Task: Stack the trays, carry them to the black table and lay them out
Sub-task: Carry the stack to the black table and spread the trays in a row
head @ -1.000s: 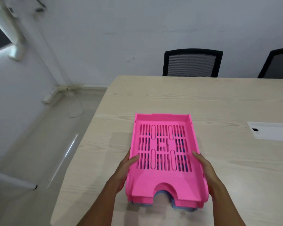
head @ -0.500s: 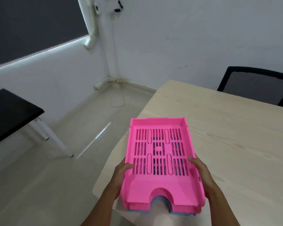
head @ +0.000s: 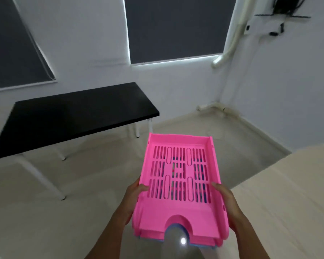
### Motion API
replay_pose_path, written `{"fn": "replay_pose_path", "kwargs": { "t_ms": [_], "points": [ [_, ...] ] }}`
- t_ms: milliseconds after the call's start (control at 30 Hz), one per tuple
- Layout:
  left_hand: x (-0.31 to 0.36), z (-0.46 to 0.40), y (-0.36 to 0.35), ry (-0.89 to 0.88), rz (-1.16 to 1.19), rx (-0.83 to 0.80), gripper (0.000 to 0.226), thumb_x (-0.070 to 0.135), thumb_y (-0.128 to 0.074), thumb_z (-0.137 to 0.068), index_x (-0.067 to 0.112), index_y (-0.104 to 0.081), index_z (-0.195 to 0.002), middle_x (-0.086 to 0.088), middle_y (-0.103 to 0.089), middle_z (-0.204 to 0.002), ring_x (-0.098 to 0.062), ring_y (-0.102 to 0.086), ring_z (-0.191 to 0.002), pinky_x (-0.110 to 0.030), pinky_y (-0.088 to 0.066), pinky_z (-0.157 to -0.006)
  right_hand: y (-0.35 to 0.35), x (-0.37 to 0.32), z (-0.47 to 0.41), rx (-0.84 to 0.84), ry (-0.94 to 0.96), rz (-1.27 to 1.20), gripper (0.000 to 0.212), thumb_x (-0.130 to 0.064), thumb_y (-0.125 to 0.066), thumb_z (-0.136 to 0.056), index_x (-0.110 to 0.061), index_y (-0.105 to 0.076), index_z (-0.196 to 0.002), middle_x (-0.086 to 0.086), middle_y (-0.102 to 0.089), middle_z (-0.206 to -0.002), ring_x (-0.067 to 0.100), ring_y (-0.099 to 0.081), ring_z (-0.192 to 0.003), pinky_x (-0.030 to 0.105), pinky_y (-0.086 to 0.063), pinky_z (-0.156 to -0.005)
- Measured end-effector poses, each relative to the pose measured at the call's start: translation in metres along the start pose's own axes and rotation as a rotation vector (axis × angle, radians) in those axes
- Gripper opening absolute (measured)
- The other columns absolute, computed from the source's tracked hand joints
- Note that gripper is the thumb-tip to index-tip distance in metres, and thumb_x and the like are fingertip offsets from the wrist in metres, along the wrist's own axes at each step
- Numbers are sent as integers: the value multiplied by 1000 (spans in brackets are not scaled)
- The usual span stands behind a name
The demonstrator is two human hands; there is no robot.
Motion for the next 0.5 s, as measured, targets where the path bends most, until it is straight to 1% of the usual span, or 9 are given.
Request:
{"fn": "replay_pose_path", "kwargs": {
  "t_ms": [33,67,133,233,300,400,500],
  "points": [
    [5,2,21,-13,12,42,42,10,-59,-78,7,-65,-120,-20,-76,-95,-35,-71,-82,-54,-55,-86,-23,-2,-12,-45,-1,9,71,-44,-71,-64,-3,-63,-121,18,-76,-98,32,-74,-80,44,-60,-71],
    [10,5,40,-25,24,76,39,7,-57,-81,6,-65,-119,-20,-75,-95,-36,-70,-83,-56,-55,-86,-45,-4,-22,-87,-1,18,67,-42,-70,-67,-4,-63,-122,17,-77,-98,32,-74,-80,42,-60,-70],
    [19,10,73,-46,41,138,37,6,-54,-83,8,-66,-117,-19,-76,-96,-36,-70,-84,-57,-54,-85,-82,-5,-40,-159,1,34,59,-38,-65,-76,-7,-61,-125,18,-76,-102,34,-74,-84,46,-59,-75],
    [30,12,113,-71,59,211,44,12,-56,-75,10,-65,-118,-16,-76,-97,-35,-70,-83,-55,-55,-84,-127,-7,-67,-227,2,57,57,-35,-63,-79,-7,-60,-129,22,-75,-107,37,-74,-87,49,-58,-80],
    [36,11,137,-81,68,260,42,9,-57,-79,8,-63,-121,-14,-77,-95,-33,-71,-82,-51,-57,-81,-154,-10,-84,-265,-3,91,58,-35,-64,-79,-7,-60,-129,23,-75,-106,38,-74,-86,51,-58,-82],
    [46,0,170,-96,72,312,36,1,-50,-89,7,-61,-122,-14,-76,-94,-34,-71,-83,-50,-59,-80,-191,-14,-111,-302,9,104,56,-36,-65,-80,-11,-61,-129,21,-75,-107,39,-74,-89,53,-58,-85],
    [61,-14,191,-103,78,345,35,-3,-45,-91,8,-63,-118,-12,-77,-89,-32,-71,-79,-44,-61,-72,-220,-22,-136,-334,10,109,54,-36,-64,-81,-14,-60,-130,20,-75,-108,40,-74,-91,52,-59,-83]
  ]
}}
Point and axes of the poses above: each hand's wrist, its own z-axis away from the middle knuckle, its own y-axis out of the back of the hand, x = y × z, the point moved 3 cm from there along -z, towards the middle knuckle
